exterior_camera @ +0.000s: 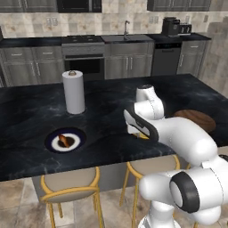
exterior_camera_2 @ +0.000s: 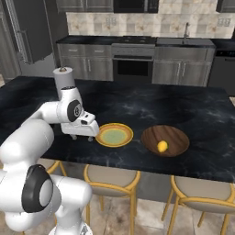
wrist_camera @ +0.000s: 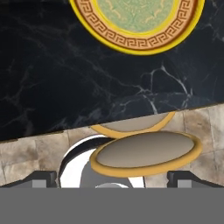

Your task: Pick the chicken drumstick and lemon from their plates and place them in the bowl. Then put the bowl in the fridge.

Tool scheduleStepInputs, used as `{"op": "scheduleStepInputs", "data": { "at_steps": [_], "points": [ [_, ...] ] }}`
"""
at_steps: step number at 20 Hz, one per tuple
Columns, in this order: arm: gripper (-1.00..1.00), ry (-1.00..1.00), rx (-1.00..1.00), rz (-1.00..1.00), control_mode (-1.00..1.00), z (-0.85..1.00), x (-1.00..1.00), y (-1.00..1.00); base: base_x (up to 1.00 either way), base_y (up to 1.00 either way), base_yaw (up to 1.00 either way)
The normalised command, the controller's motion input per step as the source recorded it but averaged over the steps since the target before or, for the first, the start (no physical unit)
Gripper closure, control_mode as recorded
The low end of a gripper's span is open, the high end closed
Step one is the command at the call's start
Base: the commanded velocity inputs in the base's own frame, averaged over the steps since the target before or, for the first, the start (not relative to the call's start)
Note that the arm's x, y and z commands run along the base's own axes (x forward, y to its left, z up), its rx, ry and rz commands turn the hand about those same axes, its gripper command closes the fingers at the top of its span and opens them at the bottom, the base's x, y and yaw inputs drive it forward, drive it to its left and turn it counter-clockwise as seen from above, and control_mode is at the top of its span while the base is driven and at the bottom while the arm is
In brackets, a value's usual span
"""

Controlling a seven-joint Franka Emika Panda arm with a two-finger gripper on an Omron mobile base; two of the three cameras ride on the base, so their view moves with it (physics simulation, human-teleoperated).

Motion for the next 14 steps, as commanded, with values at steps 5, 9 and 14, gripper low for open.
{"op": "scheduleStepInputs", "data": {
  "at_steps": [5,9,14],
  "points": [
    [-1.00,0.00,0.00,0.00,1.00,0.00,0.00,0.00,-0.11,0.67,-0.19],
    [-1.00,0.00,0.00,0.00,1.00,0.00,0.00,0.00,-0.01,0.61,-0.11],
    [-1.00,0.00,0.00,0.00,1.00,0.00,0.00,0.00,0.00,0.49,-0.02]
  ]
}}
